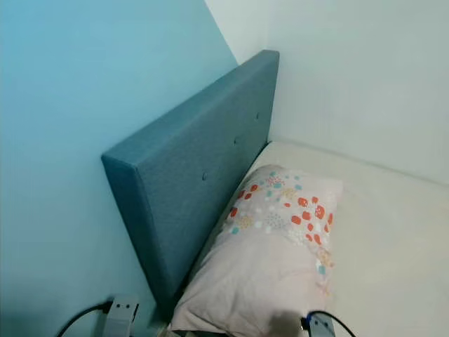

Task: Clean up the room

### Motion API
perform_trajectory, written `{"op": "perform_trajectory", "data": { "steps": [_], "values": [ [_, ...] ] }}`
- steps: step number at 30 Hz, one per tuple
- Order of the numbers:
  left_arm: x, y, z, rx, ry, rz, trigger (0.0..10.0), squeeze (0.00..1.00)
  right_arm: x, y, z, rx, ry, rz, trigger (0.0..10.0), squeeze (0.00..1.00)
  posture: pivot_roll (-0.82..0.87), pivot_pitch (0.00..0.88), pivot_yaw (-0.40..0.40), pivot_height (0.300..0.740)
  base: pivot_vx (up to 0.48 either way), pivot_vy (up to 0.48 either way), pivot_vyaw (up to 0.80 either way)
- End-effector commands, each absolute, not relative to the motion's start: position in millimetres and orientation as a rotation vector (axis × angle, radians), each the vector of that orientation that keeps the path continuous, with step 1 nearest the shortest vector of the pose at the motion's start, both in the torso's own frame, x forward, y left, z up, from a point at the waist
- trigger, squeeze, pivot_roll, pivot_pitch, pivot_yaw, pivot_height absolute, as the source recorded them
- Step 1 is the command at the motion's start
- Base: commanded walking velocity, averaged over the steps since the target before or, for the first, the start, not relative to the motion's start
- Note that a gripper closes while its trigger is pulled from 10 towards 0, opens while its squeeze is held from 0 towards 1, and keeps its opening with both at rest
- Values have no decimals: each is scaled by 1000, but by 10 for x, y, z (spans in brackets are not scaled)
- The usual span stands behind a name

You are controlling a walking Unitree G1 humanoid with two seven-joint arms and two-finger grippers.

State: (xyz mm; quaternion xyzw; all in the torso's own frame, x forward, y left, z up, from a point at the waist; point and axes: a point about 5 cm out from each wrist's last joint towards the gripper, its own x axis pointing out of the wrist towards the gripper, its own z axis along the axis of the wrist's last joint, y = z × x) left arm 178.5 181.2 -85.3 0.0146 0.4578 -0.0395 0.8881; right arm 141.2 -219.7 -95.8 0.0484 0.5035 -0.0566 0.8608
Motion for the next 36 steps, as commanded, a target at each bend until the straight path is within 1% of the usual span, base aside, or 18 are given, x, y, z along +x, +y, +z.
{"op": "perform_trajectory", "data": {
  "steps": [1,5,9,25,36],
  "values": [
    [1688,1837,-900,57,995,-89,10000,0,1377,-2186,-975,78,1079,-111,10000,0,96,0,-44,740,0,0,0],
    [1649,1849,-917,71,1014,-94,10000,0,1350,-2185,-986,70,1091,-111,10000,0,94,0,-43,740,-139,0,0],
    [1589,1874,-941,85,1035,-98,10000,0,1333,-2247,-980,52,1104,-114,10000,0,98,0,-43,740,-279,0,0],
    [1597,1846,-942,96,1037,-119,10000,0,1291,-2265,-993,15,1128,-111,10000,0,91,0,-44,740,-288,0,0],
    [1552,1851,-960,100,1051,-123,10000,0,1204,-2340,-1003,4,1149,-127,10000,0,90,0,-40,740,-288,0,0]
  ]
}}
